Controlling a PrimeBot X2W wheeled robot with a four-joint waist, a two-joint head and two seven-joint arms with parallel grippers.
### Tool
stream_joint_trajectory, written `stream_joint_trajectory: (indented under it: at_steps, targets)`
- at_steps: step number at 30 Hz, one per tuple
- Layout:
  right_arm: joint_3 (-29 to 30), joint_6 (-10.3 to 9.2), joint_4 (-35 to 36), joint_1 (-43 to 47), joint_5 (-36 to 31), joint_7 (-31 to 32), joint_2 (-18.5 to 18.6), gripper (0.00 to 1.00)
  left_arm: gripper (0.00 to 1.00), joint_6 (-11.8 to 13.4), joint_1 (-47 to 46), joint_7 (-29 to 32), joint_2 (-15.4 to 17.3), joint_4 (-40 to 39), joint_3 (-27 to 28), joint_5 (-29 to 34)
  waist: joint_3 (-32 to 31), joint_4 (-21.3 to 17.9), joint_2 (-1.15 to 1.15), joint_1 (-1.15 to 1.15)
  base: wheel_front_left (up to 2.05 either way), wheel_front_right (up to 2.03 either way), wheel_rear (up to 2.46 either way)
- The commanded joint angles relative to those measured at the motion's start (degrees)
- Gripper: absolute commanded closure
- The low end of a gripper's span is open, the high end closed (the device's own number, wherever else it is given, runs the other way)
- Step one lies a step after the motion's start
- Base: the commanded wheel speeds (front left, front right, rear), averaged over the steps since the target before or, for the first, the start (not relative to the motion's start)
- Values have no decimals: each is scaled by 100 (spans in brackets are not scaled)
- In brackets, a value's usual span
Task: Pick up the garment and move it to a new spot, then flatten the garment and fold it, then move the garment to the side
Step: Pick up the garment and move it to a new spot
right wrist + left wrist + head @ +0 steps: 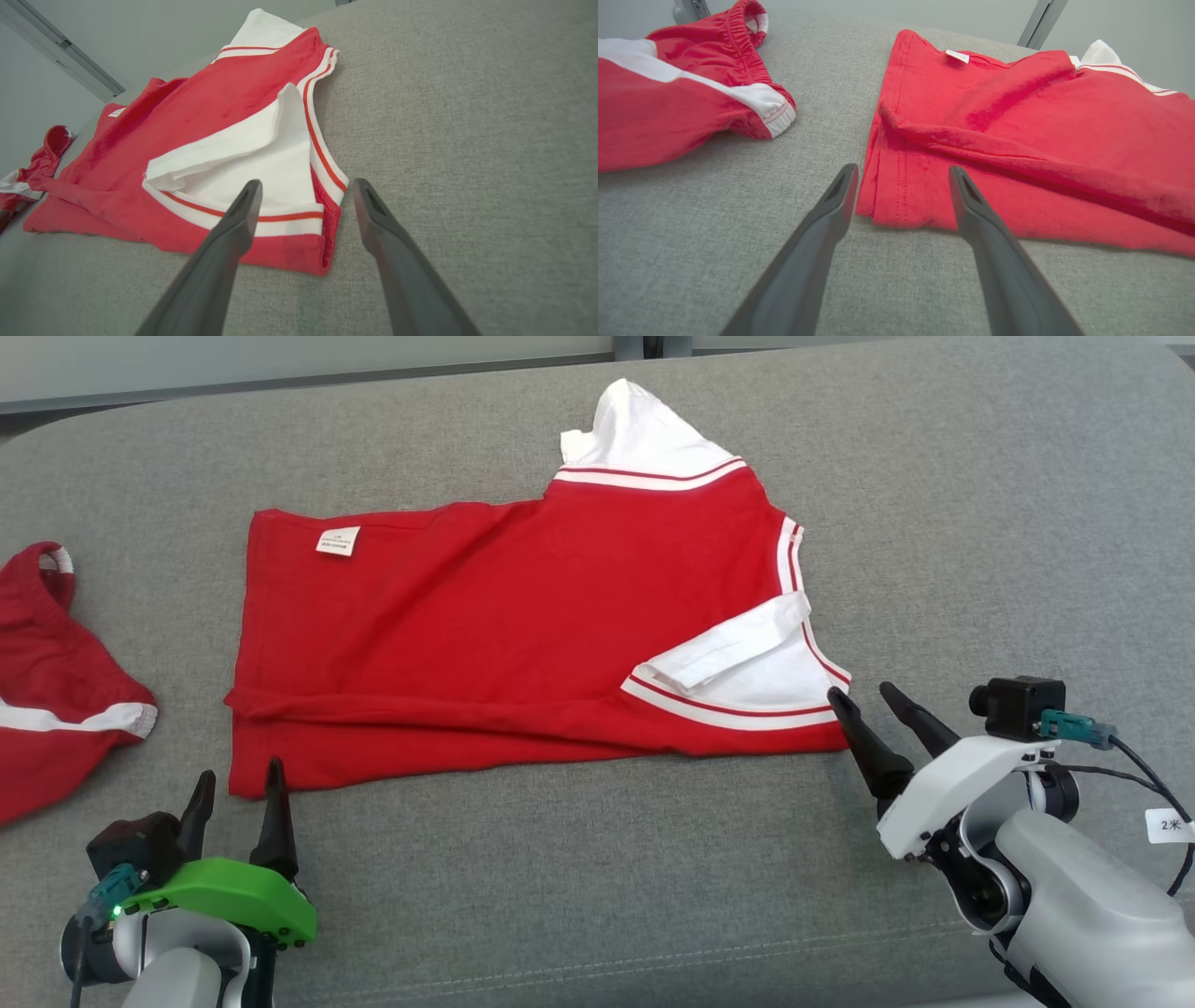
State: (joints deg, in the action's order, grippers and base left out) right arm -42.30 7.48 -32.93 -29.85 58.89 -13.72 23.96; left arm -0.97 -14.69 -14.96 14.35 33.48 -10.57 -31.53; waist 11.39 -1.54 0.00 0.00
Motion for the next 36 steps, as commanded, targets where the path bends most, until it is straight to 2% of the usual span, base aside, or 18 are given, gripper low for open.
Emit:
stream_joint_trajectory:
  at_steps: [1, 17, 26, 27, 28, 29, 30, 31, 36]
  targets:
    - [33, 2, -38, 55, -55, -26, -34, 0, 0, 7, 54, -19, 1, 9, 40, 66, 33, -21, 0, 0, 0, 0, 0]
    - [24, 2, -548, -164, -401, 38, -454, 0, 0, -212, -347, -20, -100, 596, 201, 380, 203, -49, 0, 0, 0, 0, 0]
    - [-18, 2, -664, -217, -477, 41, -540, 0, 0, -333, -531, -20, -188, 1025, 291, 483, 245, -100, 0, 0, 0, 0, 0]
    - [-24, 2, -676, -211, -482, 43, -549, 0, 10, -324, -535, -19, -163, 1085, 298, 529, 246, -108, 0, 0, 0, 0, 0]
    - [-33, 2, -684, -210, -486, 48, -563, 20, 44, -333, -553, -19, -150, 1128, 291, 555, 248, -115, 0, 0, 0, 0, 0]
    - [-42, 2, -690, -211, -480, 69, -577, 55, 65, -351, -573, -12, -165, 1185, 301, 543, 249, -120, 0, 0, 0, 0, 0]
    - [-53, 2, -693, -218, -484, 83, -581, 100, 86, -364, -588, -5, -183, 1230, 317, 539, 249, -123, 0, 0, 0, 0, 0]
    - [-62, 2, -696, -228, -490, 81, -583, 100, 100, -374, -593, -5, -191, 1257, 334, 550, 250, -123, 0, 0, 0, 0, 0]
    - [-74, 2, -631, -236, -407, 54, -579, 100, 100, -437, -527, -7, -221, 1198, 435, 603, 202, -93, 0, 0, 0, 0, 0]
